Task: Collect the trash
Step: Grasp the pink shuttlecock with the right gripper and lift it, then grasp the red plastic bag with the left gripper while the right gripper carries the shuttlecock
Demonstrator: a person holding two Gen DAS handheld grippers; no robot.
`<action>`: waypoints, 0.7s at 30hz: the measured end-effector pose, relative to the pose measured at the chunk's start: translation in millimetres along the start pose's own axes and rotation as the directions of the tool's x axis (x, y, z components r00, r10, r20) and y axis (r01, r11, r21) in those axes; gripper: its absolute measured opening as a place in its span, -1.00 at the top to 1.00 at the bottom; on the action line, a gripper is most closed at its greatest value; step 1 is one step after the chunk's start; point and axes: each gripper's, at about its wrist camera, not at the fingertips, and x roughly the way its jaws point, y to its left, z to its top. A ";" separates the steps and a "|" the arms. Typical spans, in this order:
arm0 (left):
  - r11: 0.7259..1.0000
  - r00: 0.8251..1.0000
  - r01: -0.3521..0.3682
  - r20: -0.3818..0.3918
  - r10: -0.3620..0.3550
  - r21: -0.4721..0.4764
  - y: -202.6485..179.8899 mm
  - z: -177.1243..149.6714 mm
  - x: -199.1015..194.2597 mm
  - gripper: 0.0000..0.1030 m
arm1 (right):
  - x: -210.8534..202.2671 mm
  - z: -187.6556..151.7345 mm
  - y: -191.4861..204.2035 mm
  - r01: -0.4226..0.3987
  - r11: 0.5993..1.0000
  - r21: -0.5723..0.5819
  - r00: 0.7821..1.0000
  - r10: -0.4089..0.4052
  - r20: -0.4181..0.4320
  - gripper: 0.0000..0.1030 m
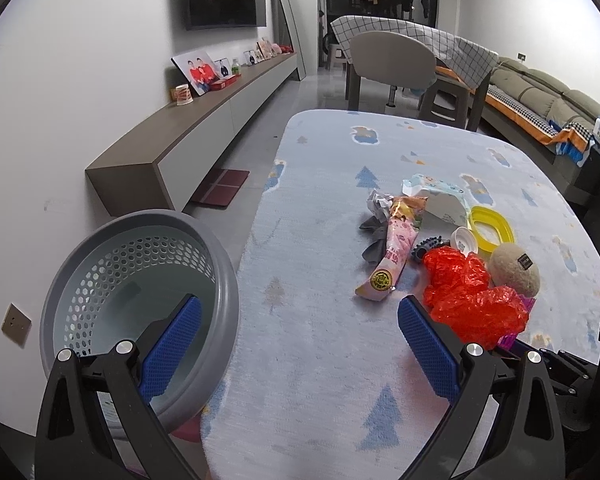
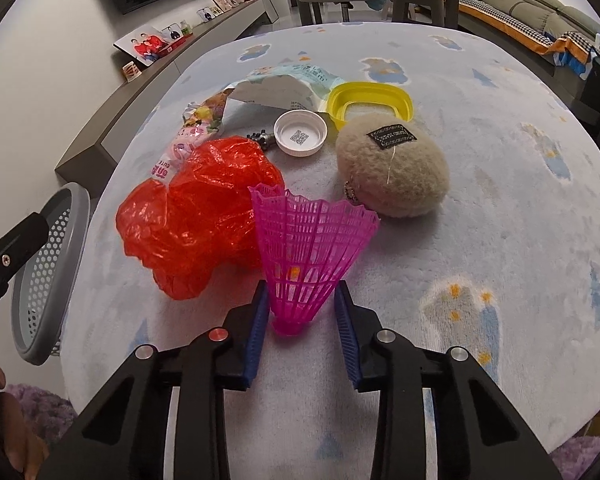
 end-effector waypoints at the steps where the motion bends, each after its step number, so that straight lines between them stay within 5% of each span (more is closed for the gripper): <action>1: 1.000 1.000 0.004 0.003 -0.004 0.004 -2.0 -0.7 -1.1 -0.88 | -2.0 -1.5 -1.1 -0.005 1.000 -0.001 1.000 0.005 0.000 0.39; 21: 0.991 0.994 0.097 0.042 -0.101 0.094 -69.9 -2.5 -8.4 -0.88 | -54.8 -16.1 -59.3 -0.044 0.995 0.084 0.997 0.038 0.068 0.40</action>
